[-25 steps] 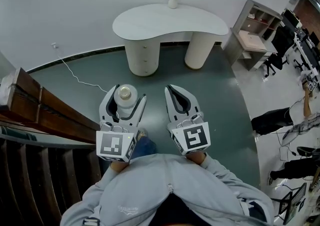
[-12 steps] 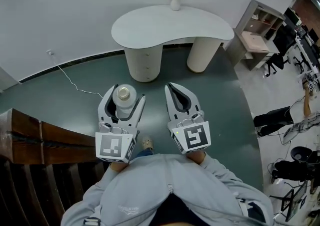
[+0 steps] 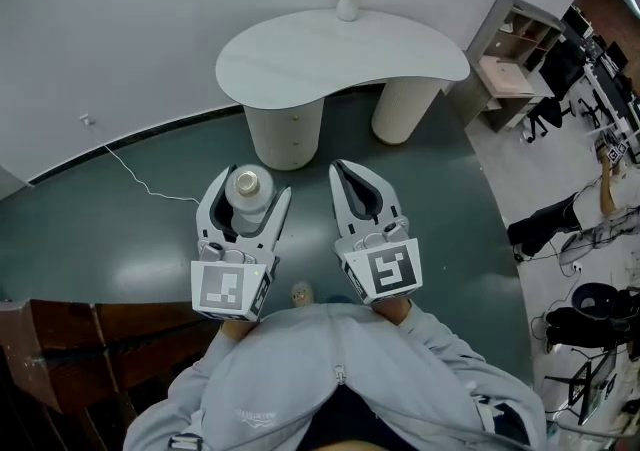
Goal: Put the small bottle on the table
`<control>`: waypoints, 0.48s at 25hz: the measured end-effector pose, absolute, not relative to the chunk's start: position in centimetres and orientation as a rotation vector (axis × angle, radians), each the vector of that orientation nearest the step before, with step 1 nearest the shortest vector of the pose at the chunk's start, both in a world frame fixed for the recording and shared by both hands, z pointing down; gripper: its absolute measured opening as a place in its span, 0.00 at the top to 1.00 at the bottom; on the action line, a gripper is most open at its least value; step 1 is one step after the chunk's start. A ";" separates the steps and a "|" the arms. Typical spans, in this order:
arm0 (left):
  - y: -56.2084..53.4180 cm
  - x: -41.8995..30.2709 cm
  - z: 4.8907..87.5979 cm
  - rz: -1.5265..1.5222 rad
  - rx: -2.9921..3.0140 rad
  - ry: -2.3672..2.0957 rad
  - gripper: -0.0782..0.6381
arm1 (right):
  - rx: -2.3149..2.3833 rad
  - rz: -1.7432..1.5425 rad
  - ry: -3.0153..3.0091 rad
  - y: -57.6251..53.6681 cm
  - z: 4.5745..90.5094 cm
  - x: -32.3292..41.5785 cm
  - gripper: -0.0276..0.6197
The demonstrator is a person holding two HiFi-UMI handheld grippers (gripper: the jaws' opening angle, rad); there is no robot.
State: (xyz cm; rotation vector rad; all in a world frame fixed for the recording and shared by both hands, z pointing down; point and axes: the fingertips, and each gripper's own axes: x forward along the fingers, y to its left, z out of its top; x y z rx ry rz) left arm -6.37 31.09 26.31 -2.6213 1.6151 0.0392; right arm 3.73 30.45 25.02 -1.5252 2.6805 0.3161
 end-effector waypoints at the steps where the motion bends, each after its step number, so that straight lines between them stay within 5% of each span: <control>1: 30.7 -6.7 26.6 0.042 -2.631 1.617 0.43 | -1.529 0.321 2.683 30.1 25.0 3.4 0.92; 12: 26.9 -9.0 27.1 0.043 -2.658 1.568 0.43 | -1.571 0.403 2.676 27.6 23.7 1.6 0.92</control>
